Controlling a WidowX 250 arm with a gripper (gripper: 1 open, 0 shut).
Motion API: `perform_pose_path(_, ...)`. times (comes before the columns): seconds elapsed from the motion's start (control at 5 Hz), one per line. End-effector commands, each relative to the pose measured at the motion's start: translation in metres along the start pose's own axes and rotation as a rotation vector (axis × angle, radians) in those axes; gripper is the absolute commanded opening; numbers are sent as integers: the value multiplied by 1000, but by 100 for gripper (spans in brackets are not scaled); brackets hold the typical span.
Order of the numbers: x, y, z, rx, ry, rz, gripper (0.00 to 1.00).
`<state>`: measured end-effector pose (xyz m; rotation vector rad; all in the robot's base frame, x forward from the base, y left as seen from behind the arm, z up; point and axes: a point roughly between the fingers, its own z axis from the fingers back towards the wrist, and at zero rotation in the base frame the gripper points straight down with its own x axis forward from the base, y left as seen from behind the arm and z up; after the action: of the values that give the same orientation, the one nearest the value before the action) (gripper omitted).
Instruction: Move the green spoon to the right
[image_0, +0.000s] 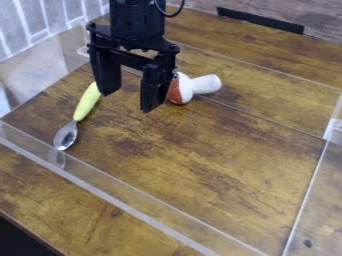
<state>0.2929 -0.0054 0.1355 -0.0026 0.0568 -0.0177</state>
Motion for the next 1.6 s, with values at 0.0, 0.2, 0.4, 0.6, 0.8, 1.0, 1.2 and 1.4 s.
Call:
perform_pose_path(0.0, -1, 3, -10, -1, 22, 6, 100)
perform_pose_path(0.2, 0, 28, -12, -3, -13, 42, 100)
perform_pose_path(0.4, -2, 65, -14, 0, -65, 64, 100)
perform_pose_path(0.6, -6, 95, -19, 6, -121, 60, 100)
perform_pose_path(0.8, -1, 111, -27, -7, -171, 26, 100)
perform_pose_path(1.0, 7, 118, -37, -17, -202, -10, 100)
perform_pose_path(1.2, 14, 123, -49, -32, -225, -39, 100)
perform_pose_path(1.4, 20, 124, -61, -53, -244, -51, 100)
